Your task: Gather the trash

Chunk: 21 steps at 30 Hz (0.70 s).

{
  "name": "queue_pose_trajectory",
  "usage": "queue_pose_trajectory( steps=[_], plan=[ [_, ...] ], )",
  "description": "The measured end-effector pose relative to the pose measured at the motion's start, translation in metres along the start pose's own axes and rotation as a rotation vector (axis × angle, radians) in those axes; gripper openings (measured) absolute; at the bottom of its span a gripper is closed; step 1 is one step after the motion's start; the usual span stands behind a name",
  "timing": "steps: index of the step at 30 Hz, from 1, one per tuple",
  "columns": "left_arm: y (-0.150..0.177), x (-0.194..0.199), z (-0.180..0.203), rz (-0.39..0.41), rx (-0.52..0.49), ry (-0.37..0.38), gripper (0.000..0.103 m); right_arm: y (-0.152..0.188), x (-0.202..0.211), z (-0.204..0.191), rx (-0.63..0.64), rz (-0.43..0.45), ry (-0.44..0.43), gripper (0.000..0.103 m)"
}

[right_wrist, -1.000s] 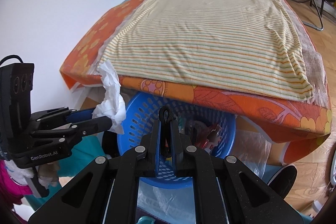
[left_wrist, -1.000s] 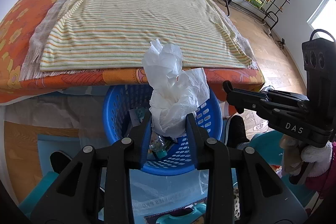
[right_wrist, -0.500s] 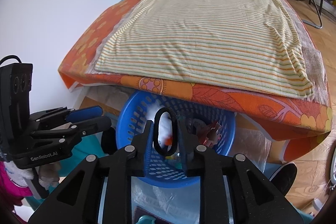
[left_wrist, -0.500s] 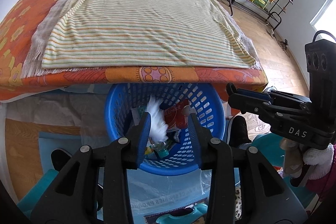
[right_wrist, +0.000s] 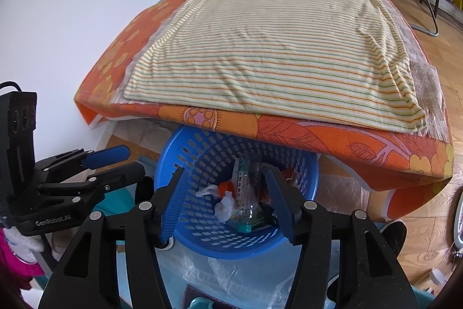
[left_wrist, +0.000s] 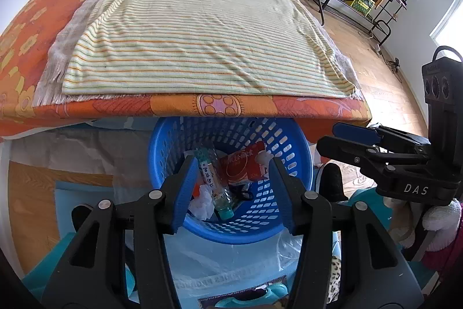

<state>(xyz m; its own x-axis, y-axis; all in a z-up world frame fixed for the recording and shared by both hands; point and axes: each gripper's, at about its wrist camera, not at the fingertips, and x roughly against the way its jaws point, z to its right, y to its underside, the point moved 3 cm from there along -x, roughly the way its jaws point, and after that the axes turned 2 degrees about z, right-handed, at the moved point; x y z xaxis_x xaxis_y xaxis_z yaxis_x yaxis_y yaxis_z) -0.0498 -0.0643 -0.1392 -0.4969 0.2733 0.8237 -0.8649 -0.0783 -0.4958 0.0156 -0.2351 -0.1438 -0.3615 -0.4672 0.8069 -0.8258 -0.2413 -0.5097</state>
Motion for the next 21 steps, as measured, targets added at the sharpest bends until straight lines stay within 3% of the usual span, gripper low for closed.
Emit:
queue_pose_trajectory(
  steps=[10, 13, 21],
  plan=[
    [-0.005, 0.005, -0.004, 0.032, 0.020, -0.021, 0.070, -0.003, 0.003, 0.001, 0.003, 0.015, 0.040, 0.059],
    [-0.007, 0.006, -0.004, 0.039, 0.019, -0.027, 0.070, -0.004, 0.005, 0.002, 0.000, 0.027, 0.056, 0.066],
    [-0.015, 0.010, -0.006, 0.065, 0.034, -0.048, 0.073, -0.010, 0.014, 0.002, 0.017, 0.067, 0.126, 0.066]
  ],
)
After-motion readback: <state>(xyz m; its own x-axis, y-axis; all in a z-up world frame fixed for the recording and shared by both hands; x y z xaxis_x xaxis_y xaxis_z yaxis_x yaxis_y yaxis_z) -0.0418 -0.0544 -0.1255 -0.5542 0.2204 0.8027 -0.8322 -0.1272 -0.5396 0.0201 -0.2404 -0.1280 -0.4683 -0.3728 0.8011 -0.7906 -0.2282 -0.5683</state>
